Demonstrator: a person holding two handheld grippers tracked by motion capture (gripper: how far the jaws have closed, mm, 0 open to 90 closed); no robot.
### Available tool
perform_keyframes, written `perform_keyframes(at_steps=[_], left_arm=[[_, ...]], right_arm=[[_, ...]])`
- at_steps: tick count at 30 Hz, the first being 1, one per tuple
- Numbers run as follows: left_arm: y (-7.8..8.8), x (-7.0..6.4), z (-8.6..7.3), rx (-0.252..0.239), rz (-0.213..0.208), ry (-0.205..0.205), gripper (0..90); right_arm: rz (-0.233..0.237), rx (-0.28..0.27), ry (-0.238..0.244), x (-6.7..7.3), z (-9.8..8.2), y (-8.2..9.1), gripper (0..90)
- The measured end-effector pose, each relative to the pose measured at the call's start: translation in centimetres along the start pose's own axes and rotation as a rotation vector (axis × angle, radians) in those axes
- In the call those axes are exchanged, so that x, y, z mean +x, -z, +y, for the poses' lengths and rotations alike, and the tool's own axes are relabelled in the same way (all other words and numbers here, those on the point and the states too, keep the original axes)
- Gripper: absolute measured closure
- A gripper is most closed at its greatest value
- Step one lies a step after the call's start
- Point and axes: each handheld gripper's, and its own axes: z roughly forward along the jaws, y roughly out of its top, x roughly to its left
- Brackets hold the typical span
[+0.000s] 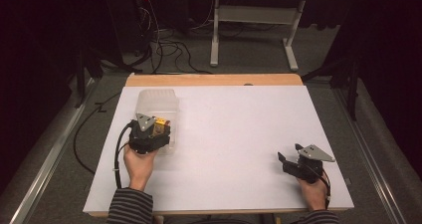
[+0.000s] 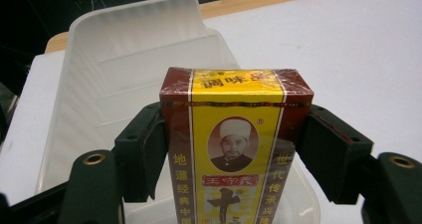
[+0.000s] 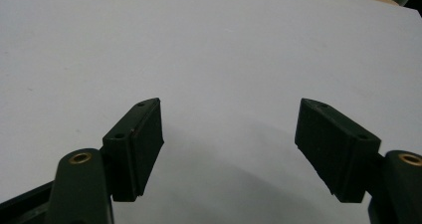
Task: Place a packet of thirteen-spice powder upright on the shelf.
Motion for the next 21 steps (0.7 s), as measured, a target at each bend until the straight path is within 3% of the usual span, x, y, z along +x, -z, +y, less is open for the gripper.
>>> perform_keyframes(at_steps=[18,21], left_arm=[[1.1,0.3,-1.5,-0.012,-0.012,0.024,30.1],[1.1,0.3,-1.6,-0.005,-0.003,0.019,26.3]], right_arm=[[0.001,-0.001,0.002,0.1,0.0,0.0,27.1],[-0.001,0.002,-0.001,0.1,0.0,0.0,27.1]])
